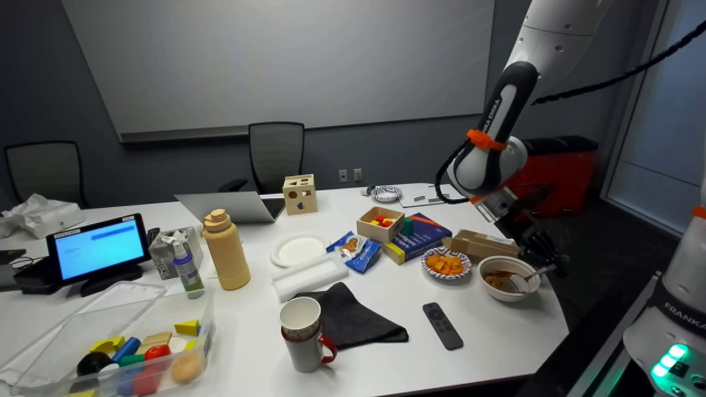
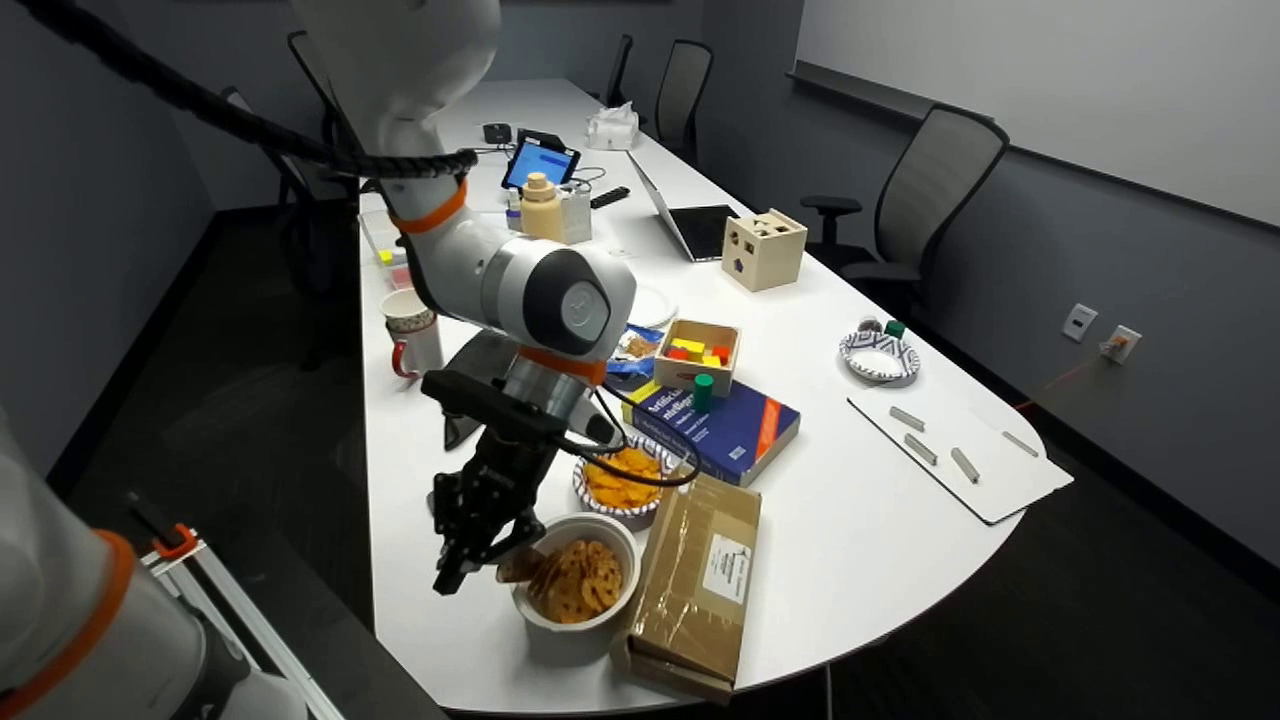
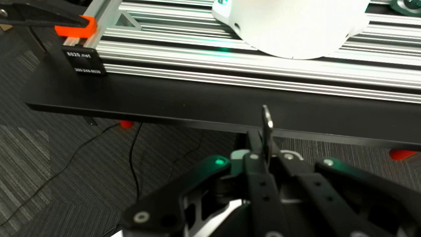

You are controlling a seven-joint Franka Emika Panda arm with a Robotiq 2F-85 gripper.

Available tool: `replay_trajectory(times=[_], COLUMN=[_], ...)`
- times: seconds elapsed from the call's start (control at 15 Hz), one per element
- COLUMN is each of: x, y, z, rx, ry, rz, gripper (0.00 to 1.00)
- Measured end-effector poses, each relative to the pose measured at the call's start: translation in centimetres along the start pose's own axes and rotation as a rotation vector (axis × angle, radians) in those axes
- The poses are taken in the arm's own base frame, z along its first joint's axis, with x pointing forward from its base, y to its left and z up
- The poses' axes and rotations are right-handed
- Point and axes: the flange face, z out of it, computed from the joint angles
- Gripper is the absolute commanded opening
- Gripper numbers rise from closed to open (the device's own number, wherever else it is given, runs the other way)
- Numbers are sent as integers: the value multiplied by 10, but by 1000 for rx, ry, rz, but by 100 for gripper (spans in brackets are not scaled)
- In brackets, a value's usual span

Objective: Use the cake spatula to stir the contents in the white bowl.

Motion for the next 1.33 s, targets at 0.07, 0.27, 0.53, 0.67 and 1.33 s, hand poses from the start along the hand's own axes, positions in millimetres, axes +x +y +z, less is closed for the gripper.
replay_trajectory(times=[0.07,0.27,0.53,0.67,1.33], x=[0,-4,-20,-29,-42], y=[3,7,7,8,20], z=[-3,-12,-27,-35,-43], rx=[3,8,2,3,130], ry=[4,-10,-56,-67,-11], rz=[6,31,58,64,0], gripper=[1,1,1,1,1])
